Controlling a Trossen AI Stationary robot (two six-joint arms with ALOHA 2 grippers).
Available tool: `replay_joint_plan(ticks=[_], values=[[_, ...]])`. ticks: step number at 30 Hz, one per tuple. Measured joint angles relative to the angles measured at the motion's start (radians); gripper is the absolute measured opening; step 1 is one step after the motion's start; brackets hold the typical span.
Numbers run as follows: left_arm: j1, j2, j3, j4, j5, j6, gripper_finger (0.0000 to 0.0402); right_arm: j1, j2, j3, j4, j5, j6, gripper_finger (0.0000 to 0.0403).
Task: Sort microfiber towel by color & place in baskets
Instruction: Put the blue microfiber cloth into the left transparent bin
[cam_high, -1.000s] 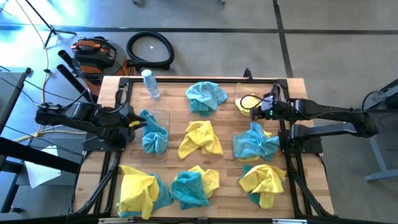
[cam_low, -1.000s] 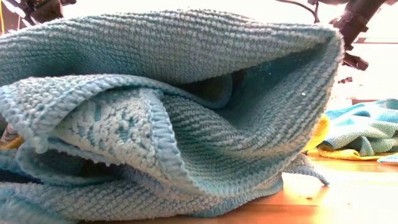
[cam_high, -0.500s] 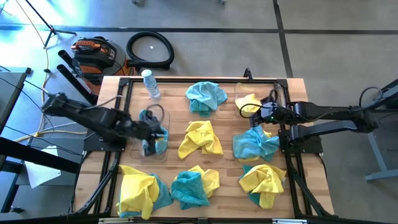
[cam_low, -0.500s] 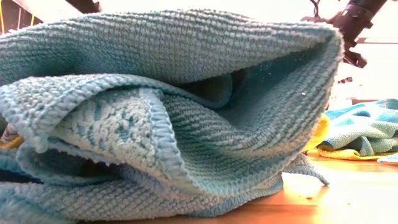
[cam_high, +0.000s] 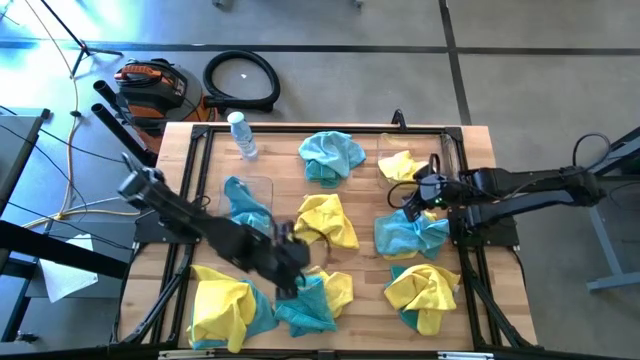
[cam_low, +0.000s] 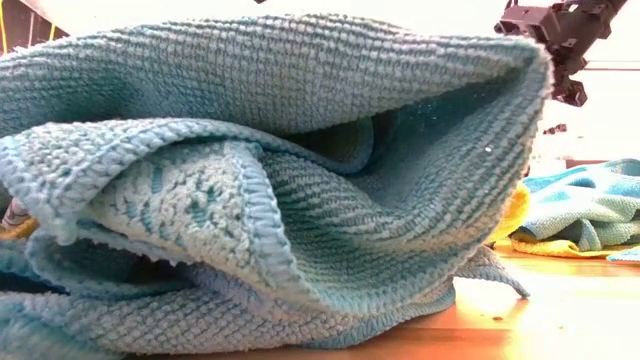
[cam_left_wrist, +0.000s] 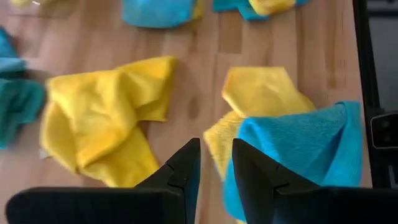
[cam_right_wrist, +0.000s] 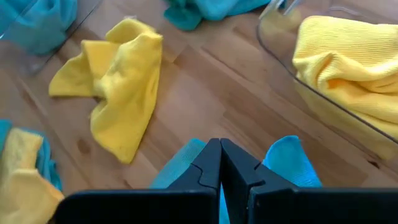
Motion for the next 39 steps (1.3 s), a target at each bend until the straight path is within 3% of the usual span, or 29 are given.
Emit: replay_joint_plan(ticks=[8, 17, 32, 39], values=[[-0.047, 0.201, 0.15, -0.019, 0.086, -0.006, 0.0083, 0.055, 0.0, 0.0, -0.001, 0.0, -0.017, 0.0], [-0.078, 0.294, 0.163, -0.043, 0.16, -0.118, 0.0083, 0.091, 0.0, 0.0, -0.001, 0.0, -0.024, 0.0], [-0.075, 0.304, 0.163, -0.114, 0.093, -0.261, 0.0083, 0.093, 0.0, 0.0, -0.001, 0.001, -0.024, 0.0], [-0.07, 0.307, 0.145, -0.095, 0.127, -0.262, 0.0083, 0.092, 0.0, 0.0, -0.001, 0.001, -0.025, 0.0]])
